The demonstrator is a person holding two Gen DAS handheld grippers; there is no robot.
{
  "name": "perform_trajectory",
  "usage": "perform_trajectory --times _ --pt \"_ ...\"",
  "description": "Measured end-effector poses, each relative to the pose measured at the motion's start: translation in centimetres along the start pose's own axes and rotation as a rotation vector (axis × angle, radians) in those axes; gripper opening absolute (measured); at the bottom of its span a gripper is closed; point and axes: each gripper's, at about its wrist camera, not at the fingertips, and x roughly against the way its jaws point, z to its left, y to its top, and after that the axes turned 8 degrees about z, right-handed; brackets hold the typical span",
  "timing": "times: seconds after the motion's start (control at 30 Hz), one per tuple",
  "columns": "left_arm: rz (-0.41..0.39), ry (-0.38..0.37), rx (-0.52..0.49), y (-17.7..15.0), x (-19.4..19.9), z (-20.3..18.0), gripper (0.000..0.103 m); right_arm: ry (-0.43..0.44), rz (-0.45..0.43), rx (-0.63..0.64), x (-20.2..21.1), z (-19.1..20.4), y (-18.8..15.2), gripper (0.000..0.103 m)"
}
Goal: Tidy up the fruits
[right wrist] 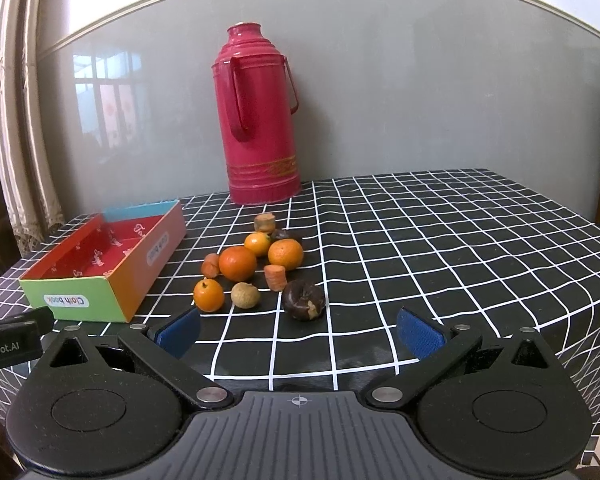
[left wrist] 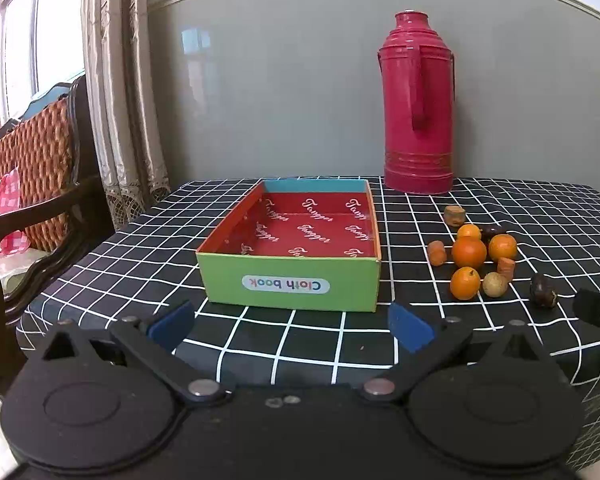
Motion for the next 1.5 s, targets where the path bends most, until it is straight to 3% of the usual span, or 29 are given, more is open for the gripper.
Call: perform_trajectory --times 0.43,0.67,0.97,1.17,1.23,1.37,1.5 --pt "-0.023 -0.027 -0.095 -0.1 0.1 -1.8 0.098 0.01 -0.019 -0.051 0.8 -1.1 0.2 0.103" --pt "-0.061 -0.032 -0.225 -0.2 0.0 -4.7 0.098 0.001 -0.063 -0.152 2.1 -3.8 0.7 0.103" --pt "-0.133 -0.138 -0.432 -0.4 -1.0 -10.4 0.097 -0.074 -0.127 -0.308 4.0 -8.3 0.7 0.103" --pt "-0.094 -0.22 -0.39 1.4 -3.7 -11.4 0.08 -0.096 -0.12 -0.401 4.1 -11.0 0.6 0.103" --pt "-0.078 -0.231 -0.382 1.6 -4.7 -11.3 0.079 -0.097 -0.119 -0.418 4.0 -11.4 0.6 0.103" --pt "-0.027 -0.267 -0.376 2.0 -6.4 -11.4 0.056 -0.094 -0.119 -0.437 4.0 -11.6 0.6 0.103" --pt "-0.005 -0.284 -0.376 1.9 -7.2 -11.7 0.045 -0.073 -0.116 -0.44 3.9 -11.3 0.7 0.103"
